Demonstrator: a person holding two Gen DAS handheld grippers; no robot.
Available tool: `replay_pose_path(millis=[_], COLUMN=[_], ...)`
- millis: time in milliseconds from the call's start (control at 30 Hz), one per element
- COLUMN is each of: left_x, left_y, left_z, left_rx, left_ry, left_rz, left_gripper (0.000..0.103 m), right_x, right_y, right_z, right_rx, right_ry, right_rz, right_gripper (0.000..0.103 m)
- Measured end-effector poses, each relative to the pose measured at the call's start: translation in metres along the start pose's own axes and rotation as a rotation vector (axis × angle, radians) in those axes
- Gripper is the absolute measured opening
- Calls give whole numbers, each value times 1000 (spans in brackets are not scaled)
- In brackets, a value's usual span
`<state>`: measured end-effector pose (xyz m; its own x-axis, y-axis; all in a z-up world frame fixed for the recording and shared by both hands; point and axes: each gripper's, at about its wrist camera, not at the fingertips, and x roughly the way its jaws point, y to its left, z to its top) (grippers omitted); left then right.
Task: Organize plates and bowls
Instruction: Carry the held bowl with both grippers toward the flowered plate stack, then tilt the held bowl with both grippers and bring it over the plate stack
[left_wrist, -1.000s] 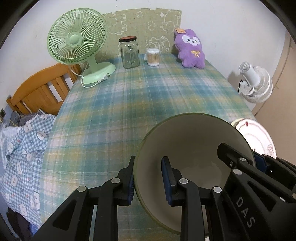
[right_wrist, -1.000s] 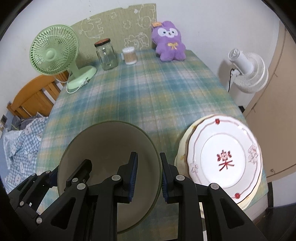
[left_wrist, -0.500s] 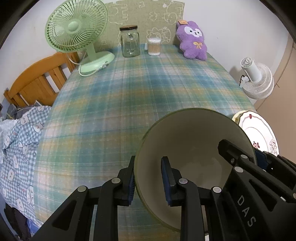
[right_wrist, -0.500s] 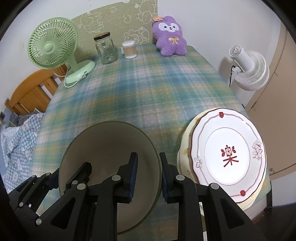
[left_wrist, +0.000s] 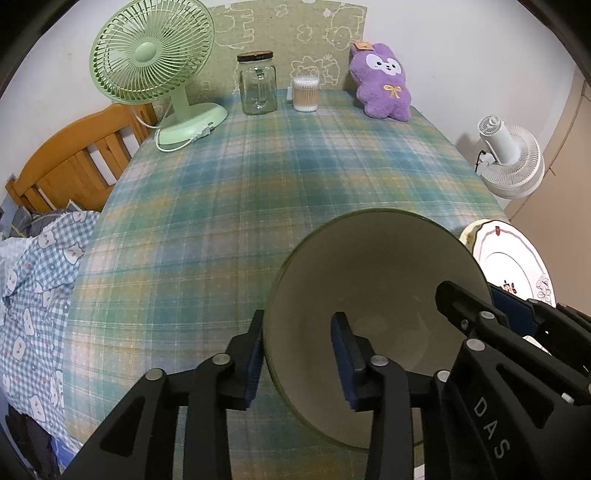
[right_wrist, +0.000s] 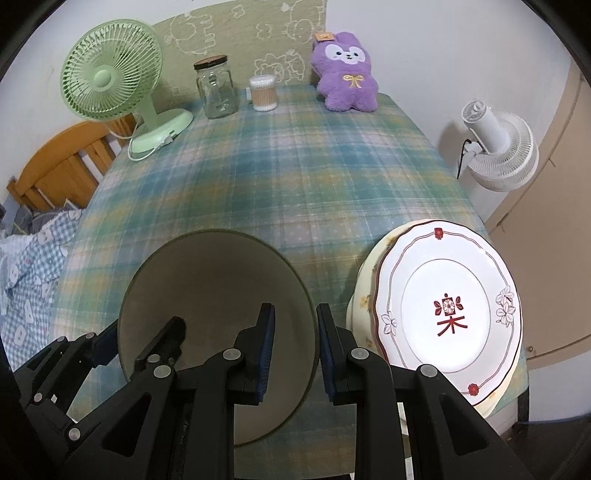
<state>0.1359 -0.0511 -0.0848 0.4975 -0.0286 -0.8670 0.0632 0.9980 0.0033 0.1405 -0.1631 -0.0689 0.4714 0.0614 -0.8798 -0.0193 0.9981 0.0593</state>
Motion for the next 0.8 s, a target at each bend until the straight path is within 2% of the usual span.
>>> replay_pose_path(millis=[33, 100, 167, 233, 333, 400, 800], left_x=[-1, -4, -10, -14, -15, -14, 15], left_y=[0, 0, 1, 1, 0, -1, 2], left_z=[0, 1, 3, 6, 8, 9, 4], left_rx=[2, 3, 6, 12, 21, 22, -9], left_ry=[0, 2, -12, -22, -22, -24, 32], left_rz=[-7, -15, -27, -26, -32, -43, -38], left_gripper=[45, 53, 56, 65, 75, 77, 78], right_x=[-1, -4, -9, -14, -13, -11, 26], right_y=[-1, -3, -6, -7, -9, -11, -20], right_z=[1, 2, 3, 4, 7, 8, 6], right_rx=[-2, -6, 3, 7, 14, 19, 50], right_ry=[5, 8, -1, -14, -9, -2, 74], right_rz=[8, 28, 38, 35, 39, 45, 121], right_gripper=[27, 38, 54, 58, 59, 59, 59])
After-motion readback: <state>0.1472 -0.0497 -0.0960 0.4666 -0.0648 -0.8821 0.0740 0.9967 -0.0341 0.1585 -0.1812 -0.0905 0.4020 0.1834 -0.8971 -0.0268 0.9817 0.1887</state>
